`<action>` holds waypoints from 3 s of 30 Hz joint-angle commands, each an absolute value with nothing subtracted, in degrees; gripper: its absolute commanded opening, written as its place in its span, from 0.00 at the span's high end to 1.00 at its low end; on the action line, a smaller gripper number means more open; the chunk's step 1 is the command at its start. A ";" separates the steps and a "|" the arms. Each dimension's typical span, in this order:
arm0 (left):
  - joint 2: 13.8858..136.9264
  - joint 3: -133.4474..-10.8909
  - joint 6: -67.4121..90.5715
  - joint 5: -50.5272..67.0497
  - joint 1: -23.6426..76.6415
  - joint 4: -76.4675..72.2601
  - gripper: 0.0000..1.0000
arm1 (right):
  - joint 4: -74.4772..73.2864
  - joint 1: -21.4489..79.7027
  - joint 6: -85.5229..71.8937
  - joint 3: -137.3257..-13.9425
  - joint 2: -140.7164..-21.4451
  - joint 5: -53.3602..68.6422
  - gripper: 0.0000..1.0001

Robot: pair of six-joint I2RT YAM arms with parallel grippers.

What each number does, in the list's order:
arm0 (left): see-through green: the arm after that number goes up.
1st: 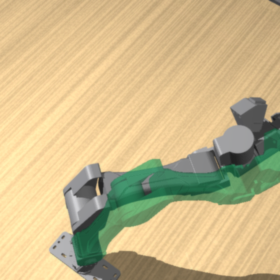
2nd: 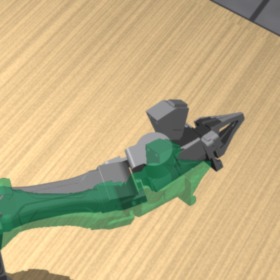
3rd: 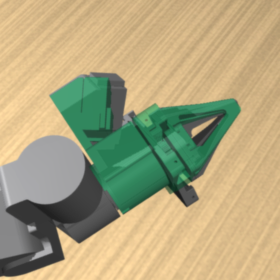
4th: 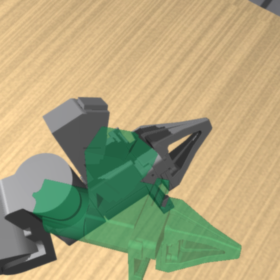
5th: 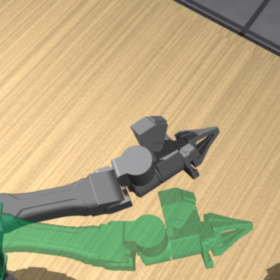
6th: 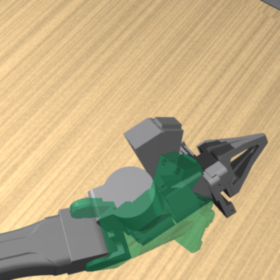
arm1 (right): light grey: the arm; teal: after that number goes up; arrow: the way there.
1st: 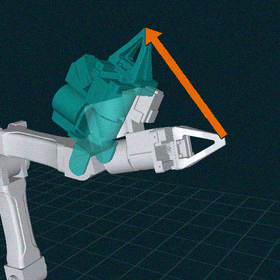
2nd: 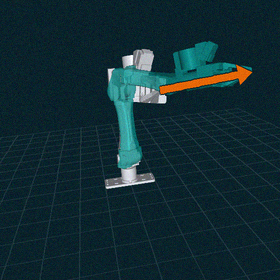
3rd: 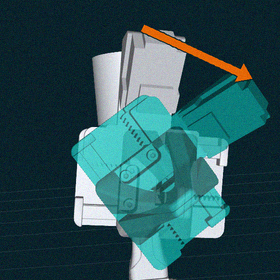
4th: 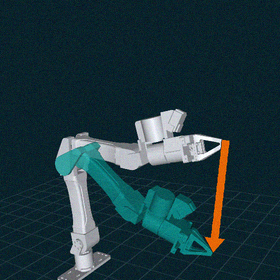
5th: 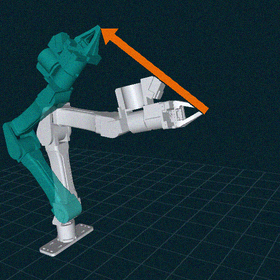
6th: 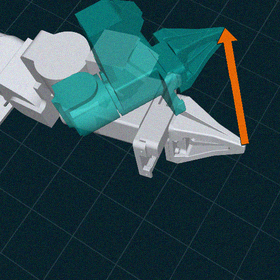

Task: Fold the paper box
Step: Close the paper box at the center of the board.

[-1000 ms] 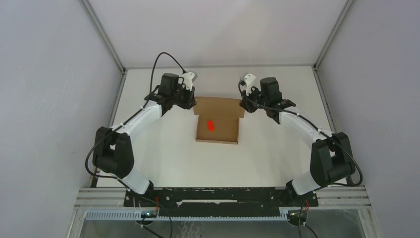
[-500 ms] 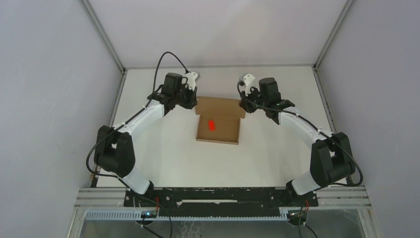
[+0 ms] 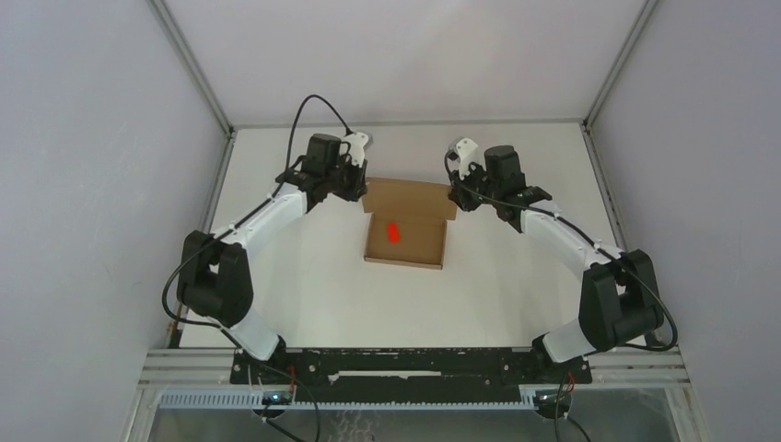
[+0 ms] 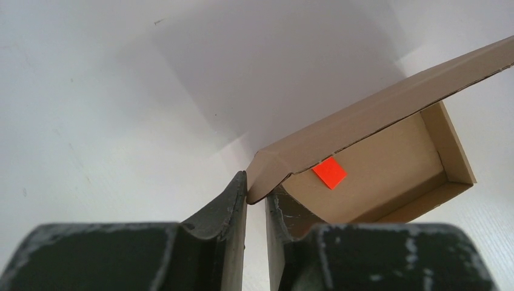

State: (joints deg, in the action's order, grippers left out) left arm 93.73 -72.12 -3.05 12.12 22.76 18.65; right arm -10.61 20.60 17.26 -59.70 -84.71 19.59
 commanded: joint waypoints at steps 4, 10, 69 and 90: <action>94.27 -75.58 -4.30 11.23 23.05 19.40 0.80 | -8.85 19.83 16.89 -59.83 -81.92 20.37 0.72; 94.48 -75.84 -4.23 11.32 23.03 19.52 0.79 | -9.31 19.85 17.00 -59.82 -82.18 20.39 0.73; 90.70 -73.44 -0.65 8.89 27.60 18.92 0.84 | -10.62 27.65 6.30 -62.50 -82.14 6.20 1.00; 88.16 -68.55 1.16 7.43 27.75 16.73 0.85 | -13.65 30.40 4.90 -66.79 -84.95 0.01 1.00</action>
State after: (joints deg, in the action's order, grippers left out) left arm 91.83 -70.32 -1.26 5.17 26.68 20.10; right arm -14.79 29.10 6.94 -63.66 -84.53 0.49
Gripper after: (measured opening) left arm 0.155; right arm 0.010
